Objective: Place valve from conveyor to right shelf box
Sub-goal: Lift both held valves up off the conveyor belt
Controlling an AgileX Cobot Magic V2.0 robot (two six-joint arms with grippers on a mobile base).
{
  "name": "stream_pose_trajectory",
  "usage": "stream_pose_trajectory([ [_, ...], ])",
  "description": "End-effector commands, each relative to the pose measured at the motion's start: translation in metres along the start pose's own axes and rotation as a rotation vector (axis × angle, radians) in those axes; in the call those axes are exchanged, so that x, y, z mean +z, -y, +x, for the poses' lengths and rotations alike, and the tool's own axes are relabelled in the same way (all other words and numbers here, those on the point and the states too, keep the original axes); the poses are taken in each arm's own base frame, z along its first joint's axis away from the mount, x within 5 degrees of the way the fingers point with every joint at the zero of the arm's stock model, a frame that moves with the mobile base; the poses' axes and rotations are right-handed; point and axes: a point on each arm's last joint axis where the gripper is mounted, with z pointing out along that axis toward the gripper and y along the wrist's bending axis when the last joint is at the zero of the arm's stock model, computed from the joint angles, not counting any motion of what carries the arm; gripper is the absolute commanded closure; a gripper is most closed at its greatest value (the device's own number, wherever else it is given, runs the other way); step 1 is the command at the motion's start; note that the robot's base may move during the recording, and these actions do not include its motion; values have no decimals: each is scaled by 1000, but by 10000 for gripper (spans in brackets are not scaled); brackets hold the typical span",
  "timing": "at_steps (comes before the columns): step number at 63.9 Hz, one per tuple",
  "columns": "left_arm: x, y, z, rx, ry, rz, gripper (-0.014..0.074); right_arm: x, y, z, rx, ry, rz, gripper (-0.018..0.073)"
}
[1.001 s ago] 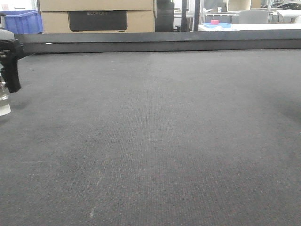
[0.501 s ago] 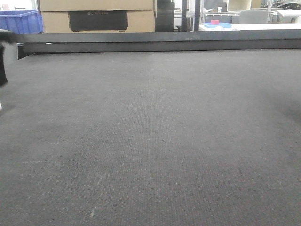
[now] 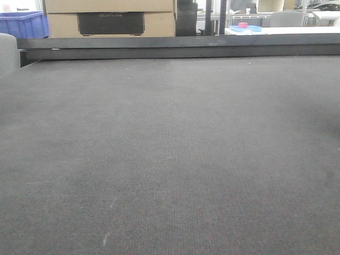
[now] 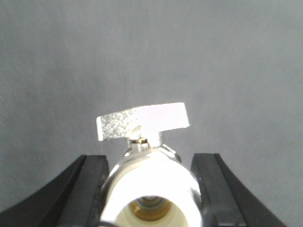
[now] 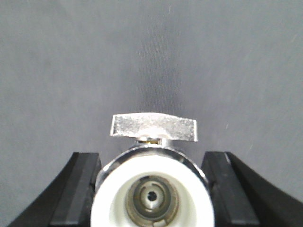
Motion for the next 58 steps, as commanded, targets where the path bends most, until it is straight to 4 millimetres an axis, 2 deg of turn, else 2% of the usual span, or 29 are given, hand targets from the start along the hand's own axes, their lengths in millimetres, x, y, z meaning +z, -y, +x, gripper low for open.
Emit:
stream_pose_trajectory([
  [1, -38, 3, 1, -1, 139, 1, 708, -22, -1, -11, -17, 113, 14, 713],
  [11, -82, 6, 12, 5, 255, -2, 708, -43, -3, -19, -23, 186, 14, 713],
  [22, -106, 7, 21, 8, 313, -3, 708, -65, -5, -26, -31, 262, 19, 713],
  [27, -107, 7, 21, 8, 319, -3, 708, -70, -6, -28, -33, 275, 19, 713],
  [58, -106, 7, 22, 8, 309, -4, 708, -70, -6, -29, -31, 282, 16, 713],
])
